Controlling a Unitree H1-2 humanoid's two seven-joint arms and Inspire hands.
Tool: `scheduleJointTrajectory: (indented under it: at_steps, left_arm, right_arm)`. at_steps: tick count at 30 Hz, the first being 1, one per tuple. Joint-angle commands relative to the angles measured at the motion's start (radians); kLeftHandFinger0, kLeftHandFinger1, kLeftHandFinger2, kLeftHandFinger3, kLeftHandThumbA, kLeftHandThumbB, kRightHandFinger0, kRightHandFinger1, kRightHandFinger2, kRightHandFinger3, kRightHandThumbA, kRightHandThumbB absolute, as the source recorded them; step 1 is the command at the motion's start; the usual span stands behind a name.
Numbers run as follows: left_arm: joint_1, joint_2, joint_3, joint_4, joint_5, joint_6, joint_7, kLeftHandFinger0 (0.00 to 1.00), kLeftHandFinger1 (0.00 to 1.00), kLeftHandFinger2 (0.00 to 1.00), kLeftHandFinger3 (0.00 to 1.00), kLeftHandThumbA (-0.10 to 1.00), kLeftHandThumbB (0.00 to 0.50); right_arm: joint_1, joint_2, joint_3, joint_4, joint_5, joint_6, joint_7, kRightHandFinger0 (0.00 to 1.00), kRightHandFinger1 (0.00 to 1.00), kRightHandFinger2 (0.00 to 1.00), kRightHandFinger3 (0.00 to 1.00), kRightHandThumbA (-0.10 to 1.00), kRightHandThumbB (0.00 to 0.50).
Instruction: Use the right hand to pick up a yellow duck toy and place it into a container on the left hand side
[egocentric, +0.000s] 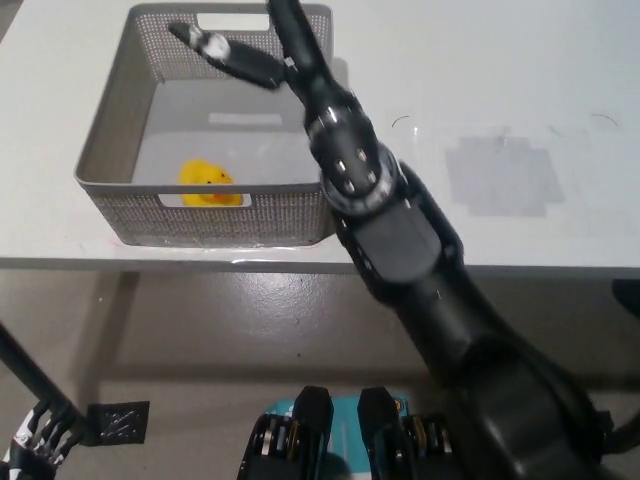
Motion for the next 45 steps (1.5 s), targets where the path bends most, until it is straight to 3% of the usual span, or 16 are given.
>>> scheduleJointTrajectory:
  at_steps: [1, 9, 11, 12, 13, 16, 20, 22, 23, 25, 27, 30, 31, 32, 37, 45]
  left_arm:
    - [-0.010, 0.018, -0.001, -0.020, 0.020, 0.000, -0.006, 1.00, 1.00, 1.00, 1.00, 1.00, 0.083]
    - [-0.015, 0.034, 0.003, -0.015, 0.019, 0.002, -0.014, 1.00, 1.00, 1.00, 1.00, 1.00, 0.091]
    - [-0.021, 0.036, 0.000, -0.015, 0.020, 0.016, -0.014, 1.00, 1.00, 1.00, 1.00, 1.00, 0.108]
    - [-0.027, 0.035, 0.000, -0.012, 0.021, 0.018, -0.013, 1.00, 1.00, 1.00, 1.00, 1.00, 0.099]
    - [-0.034, 0.036, -0.001, -0.010, 0.020, 0.017, -0.014, 1.00, 1.00, 1.00, 1.00, 1.00, 0.096]
    - [-0.053, 0.033, -0.006, 0.002, 0.011, 0.024, -0.016, 1.00, 1.00, 1.00, 1.00, 1.00, 0.097]
    - [-0.071, 0.031, -0.007, -0.003, 0.005, 0.044, -0.012, 1.00, 1.00, 1.00, 1.00, 1.00, 0.097]
    - [-0.081, 0.032, -0.009, -0.008, 0.005, 0.057, -0.011, 1.00, 1.00, 1.00, 1.00, 1.00, 0.108]
    - [-0.096, 0.028, -0.011, 0.004, 0.013, 0.049, -0.010, 1.00, 1.00, 1.00, 1.00, 1.00, 0.098]
    - [-0.114, 0.017, -0.016, 0.029, 0.022, 0.025, -0.009, 1.00, 1.00, 1.00, 1.00, 1.00, 0.107]
    - [-0.132, 0.009, -0.023, 0.044, 0.022, 0.013, -0.012, 1.00, 1.00, 1.00, 1.00, 1.00, 0.117]
    - [-0.148, 0.005, -0.023, 0.049, 0.033, 0.020, -0.002, 1.00, 1.00, 1.00, 1.00, 1.00, 0.152]
    - [-0.155, 0.004, -0.023, 0.051, 0.033, 0.021, 0.000, 1.00, 1.00, 1.00, 1.00, 1.00, 0.153]
    - [-0.168, 0.004, -0.023, 0.057, 0.040, 0.018, 0.003, 1.00, 1.00, 1.00, 1.00, 1.00, 0.129]
    - [-0.195, 0.005, -0.029, 0.077, 0.054, 0.022, 0.003, 1.00, 1.00, 1.00, 1.00, 1.00, 0.132]
    - [-0.237, 0.001, -0.038, 0.095, 0.099, 0.035, 0.018, 1.00, 1.00, 1.00, 1.00, 1.00, 0.128]
  right_arm:
    - [0.413, -0.072, 0.014, -0.887, 0.270, -0.024, 0.155, 1.00, 1.00, 1.00, 1.00, 1.00, 0.393]
    - [0.819, -0.135, 0.072, -0.998, 0.486, -0.070, 0.253, 1.00, 1.00, 1.00, 1.00, 1.00, 0.463]
    - [0.899, -0.161, 0.078, -0.994, 0.531, -0.111, 0.283, 1.00, 1.00, 1.00, 1.00, 1.00, 0.456]
    - [0.913, -0.165, 0.078, -0.999, 0.543, -0.111, 0.289, 1.00, 1.00, 1.00, 1.00, 1.00, 0.491]
    - [0.941, -0.174, 0.081, -1.010, 0.594, -0.105, 0.314, 1.00, 1.00, 1.00, 1.00, 1.00, 0.460]
    - [1.001, -0.229, 0.081, -1.035, 0.846, 0.028, 0.495, 1.00, 1.00, 1.00, 1.00, 1.00, 0.500]
    - [1.040, -0.272, 0.098, -0.992, 0.818, 0.018, 0.548, 1.00, 1.00, 1.00, 1.00, 1.00, 0.479]
    - [1.057, -0.270, 0.100, -0.928, 0.725, -0.047, 0.518, 1.00, 1.00, 1.00, 1.00, 1.00, 0.473]
    - [1.061, -0.271, 0.096, -0.888, 0.639, -0.076, 0.475, 1.00, 1.00, 1.00, 1.00, 1.00, 0.498]
    - [1.065, -0.270, 0.089, -0.791, 0.535, -0.165, 0.431, 1.00, 1.00, 1.00, 1.00, 1.00, 0.456]
    - [1.067, -0.251, 0.064, -0.714, 0.567, -0.149, 0.436, 1.00, 1.00, 1.00, 1.00, 1.00, 0.491]
    - [1.052, -0.233, 0.043, -0.642, 0.612, -0.145, 0.469, 1.00, 1.00, 1.00, 1.00, 1.00, 0.450]
    - [1.047, -0.231, 0.039, -0.637, 0.615, -0.142, 0.470, 1.00, 1.00, 1.00, 1.00, 1.00, 0.449]
    - [1.033, -0.226, 0.033, -0.615, 0.613, -0.147, 0.472, 1.00, 1.00, 1.00, 1.00, 1.00, 0.410]
    - [0.999, -0.213, 0.009, -0.557, 0.598, -0.178, 0.474, 1.00, 1.00, 1.00, 1.00, 1.00, 0.429]
    - [0.989, -0.222, -0.021, -0.539, 0.581, -0.217, 0.476, 1.00, 1.00, 1.00, 1.00, 1.00, 0.393]
